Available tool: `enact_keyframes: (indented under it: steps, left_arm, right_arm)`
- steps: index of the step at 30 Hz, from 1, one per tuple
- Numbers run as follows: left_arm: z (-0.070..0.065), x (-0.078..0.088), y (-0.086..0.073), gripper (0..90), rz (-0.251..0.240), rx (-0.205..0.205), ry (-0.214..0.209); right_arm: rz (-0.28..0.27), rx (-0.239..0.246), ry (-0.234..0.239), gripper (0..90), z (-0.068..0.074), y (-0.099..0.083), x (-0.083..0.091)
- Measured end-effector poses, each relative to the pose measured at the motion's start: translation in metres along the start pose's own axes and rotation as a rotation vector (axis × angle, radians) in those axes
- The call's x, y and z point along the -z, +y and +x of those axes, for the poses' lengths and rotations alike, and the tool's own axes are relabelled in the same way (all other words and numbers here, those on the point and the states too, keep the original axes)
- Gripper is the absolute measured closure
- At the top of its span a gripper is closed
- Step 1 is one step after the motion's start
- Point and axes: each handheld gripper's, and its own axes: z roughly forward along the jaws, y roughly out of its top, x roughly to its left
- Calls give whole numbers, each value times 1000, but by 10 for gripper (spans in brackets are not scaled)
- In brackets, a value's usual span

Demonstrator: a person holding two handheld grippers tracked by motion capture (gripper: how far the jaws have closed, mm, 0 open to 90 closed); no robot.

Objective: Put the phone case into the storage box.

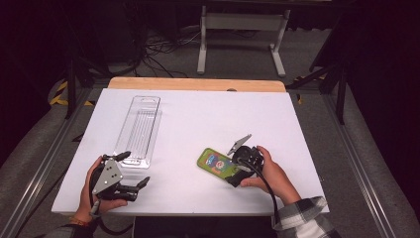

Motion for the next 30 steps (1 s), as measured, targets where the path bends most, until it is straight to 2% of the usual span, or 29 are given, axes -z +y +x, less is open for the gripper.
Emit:
enact_keyframes:
  steps: [1,4,9,10,13,14,18,19,21,25,27,28,30]
  left_arm:
    - [-1,-1,0,45,-2,11,-5]
    - [-1,-1,-1,45,5,-4,-4]
    - [-2,-2,-1,45,10,2,-12]
    - [-1,-2,-1,45,13,-7,-10]
    - [-3,-3,-1,45,20,-1,-18]
    - [-2,-4,0,45,20,-23,-12]
    - [-5,-6,1,45,30,-36,-14]
    - [-7,-7,1,45,29,-26,-24]
    - [-7,-8,2,45,37,-47,-15]
    - [-9,-10,3,47,39,-47,-20]
    - [-11,-12,4,49,44,-61,-22]
    - [-12,-12,6,49,45,-91,-14]
    - [-14,-14,8,50,38,-107,-15]
  right_arm:
    - [12,7,-2,74,1,1,-2]
    - [64,25,-7,78,2,4,-9]
    - [105,48,-15,120,2,3,-15]
    - [113,49,-14,116,2,3,-15]
    - [110,51,-1,148,0,4,-15]
    - [114,45,5,149,0,4,-16]
    - [128,46,12,158,-1,6,-17]
    - [129,53,15,160,-2,6,-17]
    - [122,51,17,163,-1,5,-17]
    - [114,46,19,168,-2,4,-16]
    - [109,56,23,169,-2,4,-16]
    - [103,61,32,170,-2,4,-16]
    - [87,55,51,171,-2,3,-15]
